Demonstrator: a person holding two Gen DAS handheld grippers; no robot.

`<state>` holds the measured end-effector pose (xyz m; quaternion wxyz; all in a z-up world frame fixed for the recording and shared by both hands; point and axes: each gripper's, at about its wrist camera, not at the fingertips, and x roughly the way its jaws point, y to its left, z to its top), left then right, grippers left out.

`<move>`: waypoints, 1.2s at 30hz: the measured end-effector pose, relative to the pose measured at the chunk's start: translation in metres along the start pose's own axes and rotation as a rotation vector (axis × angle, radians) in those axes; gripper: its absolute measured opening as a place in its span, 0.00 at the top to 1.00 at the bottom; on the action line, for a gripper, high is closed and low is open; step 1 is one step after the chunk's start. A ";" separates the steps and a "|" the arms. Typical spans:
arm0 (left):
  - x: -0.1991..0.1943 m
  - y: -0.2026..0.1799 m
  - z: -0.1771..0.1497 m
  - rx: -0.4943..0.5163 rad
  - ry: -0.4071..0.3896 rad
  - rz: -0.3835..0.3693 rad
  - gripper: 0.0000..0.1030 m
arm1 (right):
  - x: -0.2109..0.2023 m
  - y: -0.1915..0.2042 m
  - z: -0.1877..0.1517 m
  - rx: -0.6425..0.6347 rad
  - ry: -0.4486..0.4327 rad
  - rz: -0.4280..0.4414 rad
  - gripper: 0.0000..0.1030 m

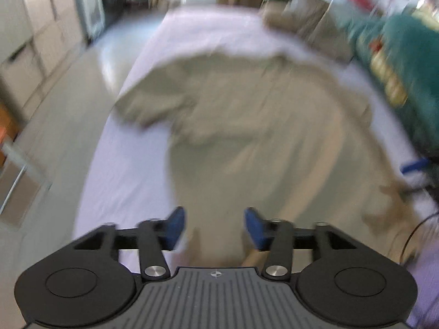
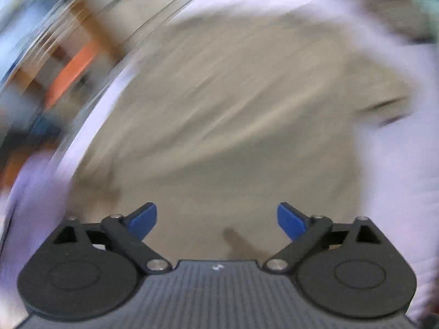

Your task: Fold clothes

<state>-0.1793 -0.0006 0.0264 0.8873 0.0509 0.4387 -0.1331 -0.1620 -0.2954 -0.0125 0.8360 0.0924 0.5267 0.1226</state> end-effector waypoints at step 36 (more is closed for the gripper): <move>0.151 -0.076 -0.011 0.091 -0.141 0.071 0.16 | 0.125 -0.205 0.171 0.368 -0.131 -0.229 0.07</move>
